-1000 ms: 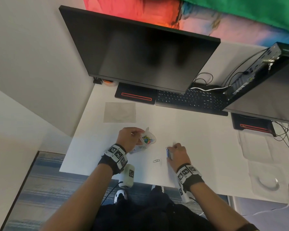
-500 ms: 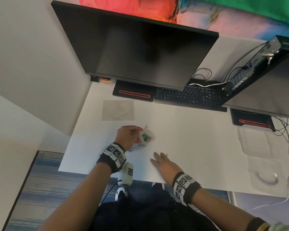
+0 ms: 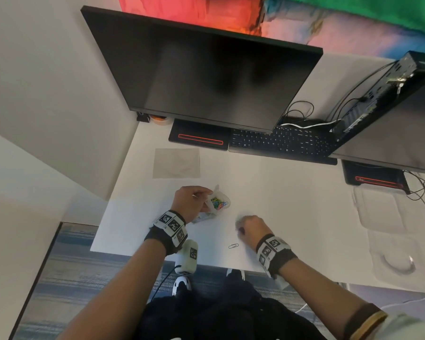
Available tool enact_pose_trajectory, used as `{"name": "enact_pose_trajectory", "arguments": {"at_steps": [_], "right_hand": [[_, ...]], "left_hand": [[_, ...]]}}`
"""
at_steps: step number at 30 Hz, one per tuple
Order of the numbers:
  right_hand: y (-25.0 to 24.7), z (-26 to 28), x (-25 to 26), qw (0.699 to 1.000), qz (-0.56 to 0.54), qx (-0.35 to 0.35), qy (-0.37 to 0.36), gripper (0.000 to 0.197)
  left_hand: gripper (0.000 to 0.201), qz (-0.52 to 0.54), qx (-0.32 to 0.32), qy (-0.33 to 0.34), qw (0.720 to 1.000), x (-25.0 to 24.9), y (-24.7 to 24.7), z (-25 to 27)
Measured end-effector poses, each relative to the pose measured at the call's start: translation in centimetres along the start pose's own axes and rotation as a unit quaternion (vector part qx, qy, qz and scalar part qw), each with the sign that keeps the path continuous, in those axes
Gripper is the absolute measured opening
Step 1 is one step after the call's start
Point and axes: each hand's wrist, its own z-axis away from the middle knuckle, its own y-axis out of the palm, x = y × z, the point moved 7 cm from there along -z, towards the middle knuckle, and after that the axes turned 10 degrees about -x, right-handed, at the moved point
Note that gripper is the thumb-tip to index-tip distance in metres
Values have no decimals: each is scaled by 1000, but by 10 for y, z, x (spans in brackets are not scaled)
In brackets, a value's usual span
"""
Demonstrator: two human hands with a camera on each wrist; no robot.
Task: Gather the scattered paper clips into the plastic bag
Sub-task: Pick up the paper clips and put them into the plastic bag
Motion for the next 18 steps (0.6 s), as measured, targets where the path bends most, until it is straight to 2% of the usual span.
{"name": "enact_pose_trajectory", "arguments": {"at_steps": [2,5,7,9,10,11,12,16,18], "right_hand": [[-12,-10,-18,989,-92,-36,108,12],[-28,-15,-41,940,-255,-52,222,12],[-41,-18,-39,881,-395,-59,255,16],[-57,-22,-18,810,-530,-68,242,17],[-65,-25,-6,792,-566,-69,220,17],[-72,-29,6,793,-574,-69,194,18],[-77,-31,17,807,-562,-67,167,18],[-83,-35,54,934,-350,-60,29,14],[-80,-34,67,961,-272,-42,-29,14]], "left_hand": [[20,0,-1,1,1000,-2,1,1],[20,-3,0,1,1000,-3,1,1],[21,-1,1,-2,1000,-3,2,1],[21,0,0,-3,1000,-4,3,1],[21,-1,0,-3,1000,-4,4,1],[22,-2,0,-3,1000,-4,5,1],[23,-3,-1,-2,1000,-5,6,1],[29,-10,-2,3,1000,-4,8,-1],[30,-11,-1,4,1000,-4,7,-2]]}}
